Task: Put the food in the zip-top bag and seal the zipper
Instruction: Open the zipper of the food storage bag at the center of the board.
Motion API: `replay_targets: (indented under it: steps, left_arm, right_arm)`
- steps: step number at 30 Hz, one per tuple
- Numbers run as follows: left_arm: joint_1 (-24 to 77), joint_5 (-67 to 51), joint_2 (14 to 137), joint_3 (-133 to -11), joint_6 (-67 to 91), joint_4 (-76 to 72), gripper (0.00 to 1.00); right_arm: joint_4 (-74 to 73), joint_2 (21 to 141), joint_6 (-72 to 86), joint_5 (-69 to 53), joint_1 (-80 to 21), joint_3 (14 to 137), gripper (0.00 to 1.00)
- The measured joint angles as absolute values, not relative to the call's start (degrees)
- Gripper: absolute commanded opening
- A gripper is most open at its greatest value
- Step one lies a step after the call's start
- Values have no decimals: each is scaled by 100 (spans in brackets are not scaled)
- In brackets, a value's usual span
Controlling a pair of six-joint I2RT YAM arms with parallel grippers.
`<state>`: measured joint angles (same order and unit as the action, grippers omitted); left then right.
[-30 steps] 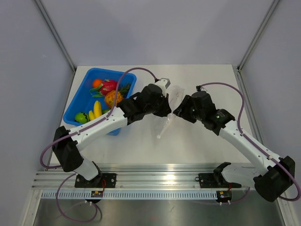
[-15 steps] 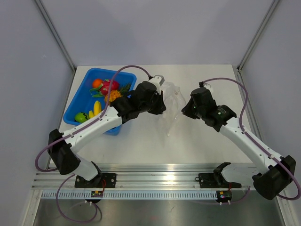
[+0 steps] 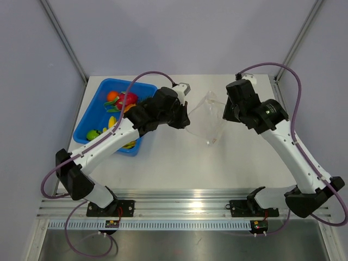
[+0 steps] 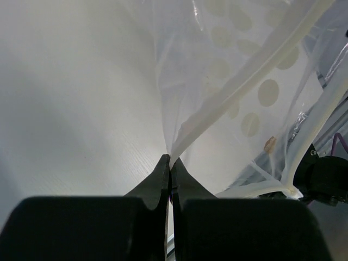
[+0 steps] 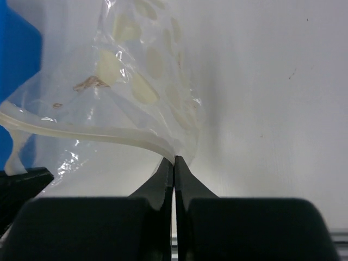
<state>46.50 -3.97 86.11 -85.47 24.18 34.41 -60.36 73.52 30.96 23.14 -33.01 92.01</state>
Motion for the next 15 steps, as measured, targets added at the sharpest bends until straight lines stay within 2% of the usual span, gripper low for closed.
replay_targets:
  steps: [5,13,15]
  left_arm:
    - [4639,-556,8796,-8357,2274,3284,0]
    - [4182,-814,9006,-7548,1922,3155,0]
    - [4005,-878,9006,-7363,1811,3148,7]
  right_arm:
    - [-6405,7872,2912,2032,-3361,9109,0]
    - [-6075,8517,3035,1389,-3559,8685,0]
    - [-5867,8720,3085,1208,-3590,8687,0]
